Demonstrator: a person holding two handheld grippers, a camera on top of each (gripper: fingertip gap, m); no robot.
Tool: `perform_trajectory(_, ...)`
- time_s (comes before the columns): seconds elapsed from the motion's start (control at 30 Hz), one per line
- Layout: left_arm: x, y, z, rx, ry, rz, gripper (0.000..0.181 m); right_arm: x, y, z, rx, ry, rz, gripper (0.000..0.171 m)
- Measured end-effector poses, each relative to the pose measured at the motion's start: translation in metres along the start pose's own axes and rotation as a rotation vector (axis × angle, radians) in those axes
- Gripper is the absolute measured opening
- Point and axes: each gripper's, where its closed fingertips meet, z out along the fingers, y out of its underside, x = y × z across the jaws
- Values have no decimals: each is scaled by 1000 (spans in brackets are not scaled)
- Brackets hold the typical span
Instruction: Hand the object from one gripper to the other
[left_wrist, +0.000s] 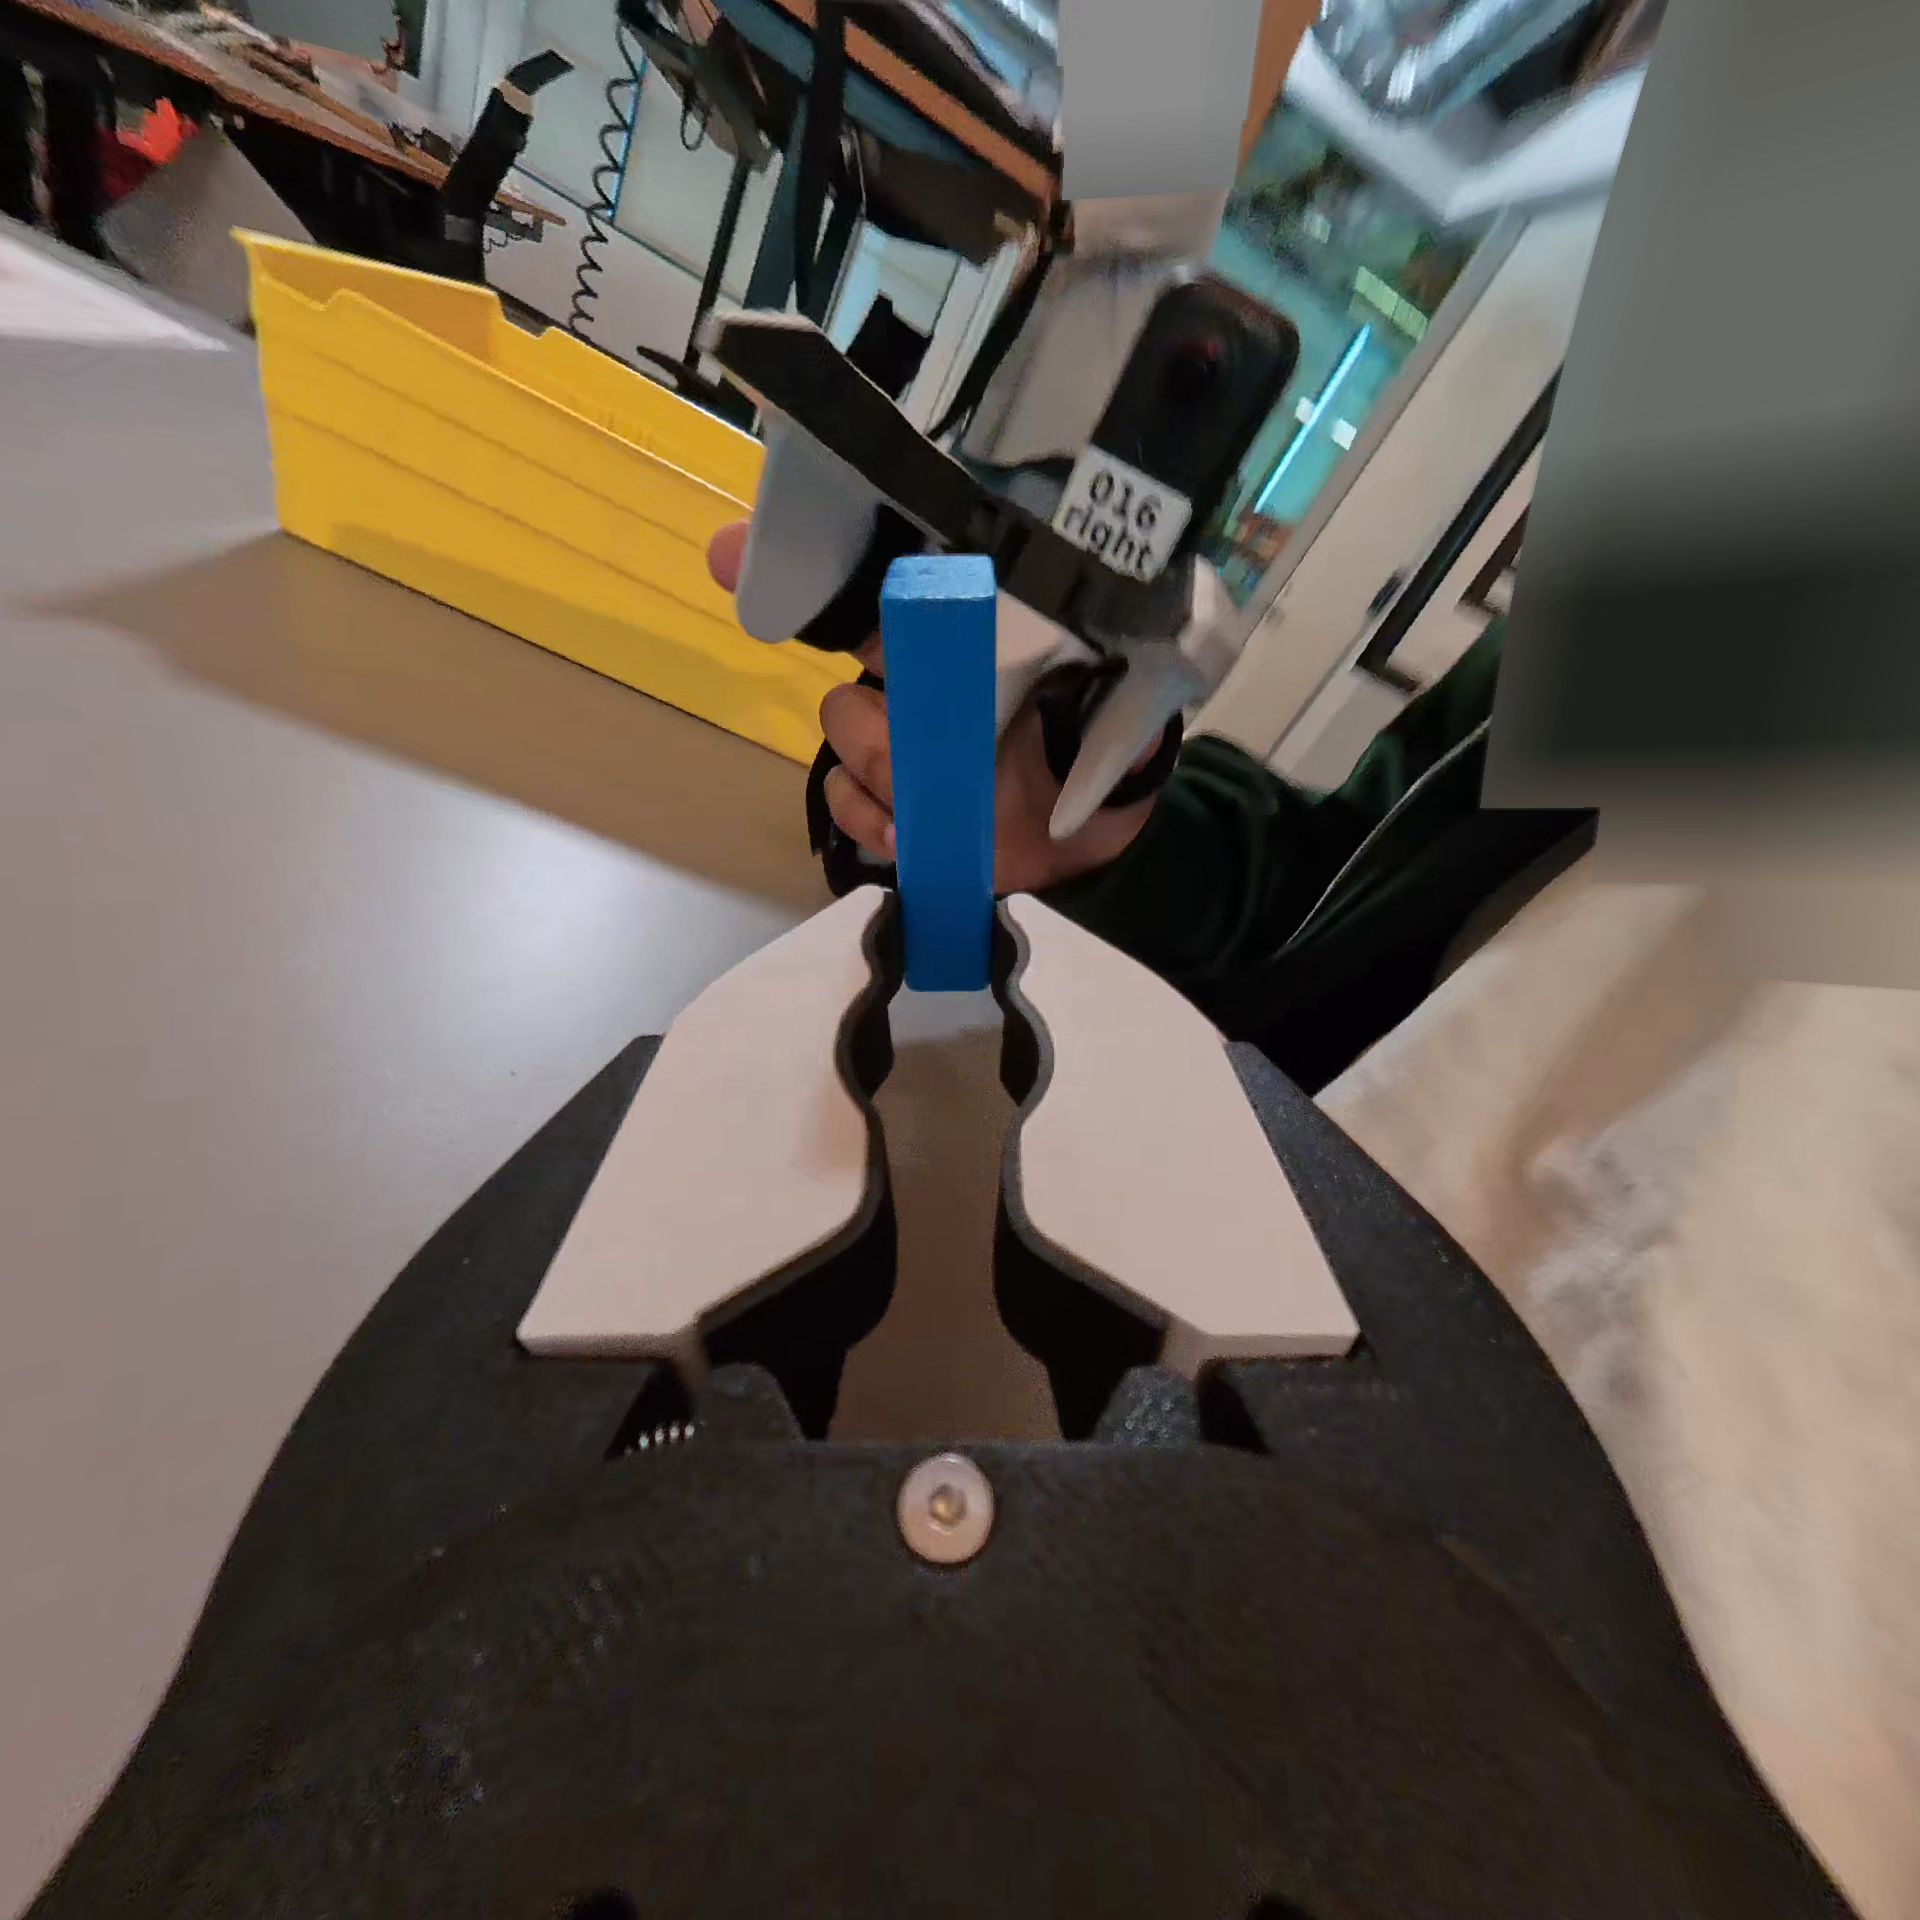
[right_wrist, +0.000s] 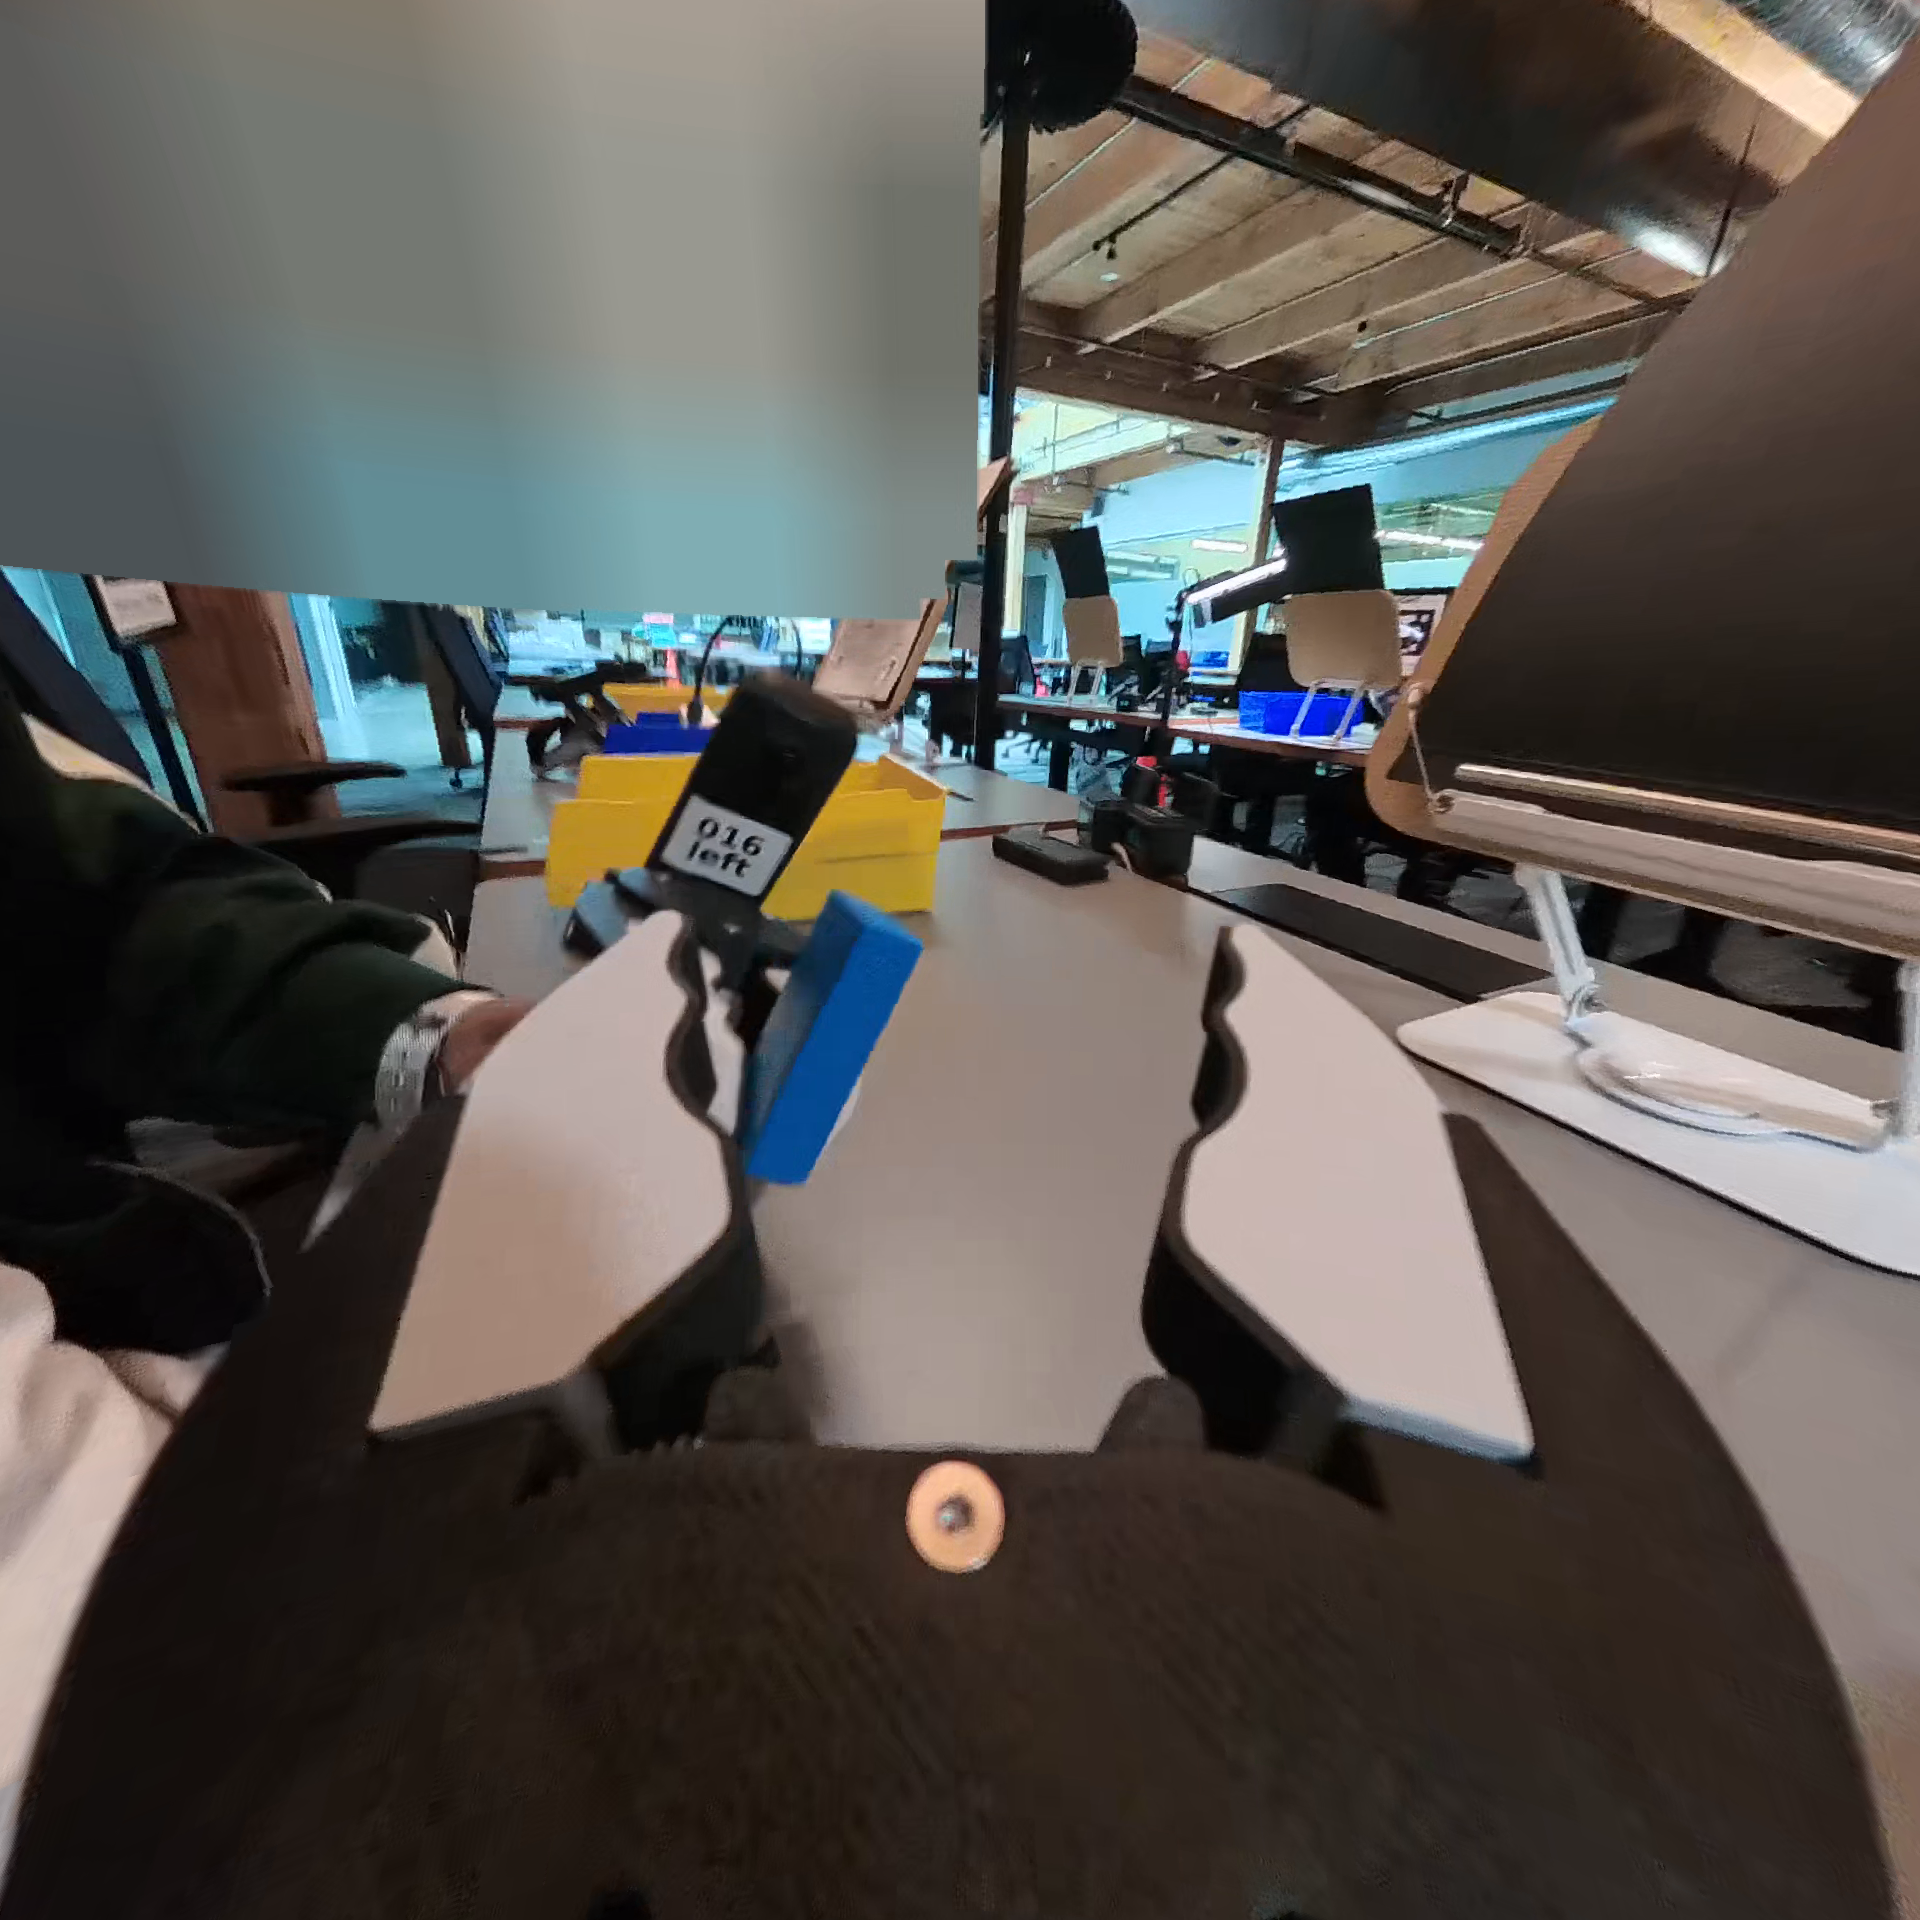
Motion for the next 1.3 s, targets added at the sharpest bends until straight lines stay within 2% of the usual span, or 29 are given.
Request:
perform_trajectory(0.17, -6, -9, -12, 95, 134, -383, 15, -9, 19, 5, -114, -46, -116, 92)
perform_trajectory(0.3, -2, -9, -12, 90, 227, -523, 15, -21, 37, 7, -216, -94, -256, 86)
perform_trajectory(0.5, 11, 2, -6, -15, 309, -595, 15, -31, 48, 7, -269, -152, -316, 81)
perform_trajectory(1.03, 18, 10, -2, -75, 377, -659, 16, -41, 58, 4, -319, -227, -316, 67)
perform_trajectory(1.13, 7, 10, -1, -28, 310, -619, 22, -36, 59, 3, -334, -206, -305, 66)
perform_trajectory(1.2, -7, 8, -3, 29, 230, -611, 42, -31, 62, 3, -358, -182, -306, 66)
perform_trajectory(1.3, -25, 11, -7, 22, 81, -548, 52, -23, 72, 3, -434, -124, -346, 66)
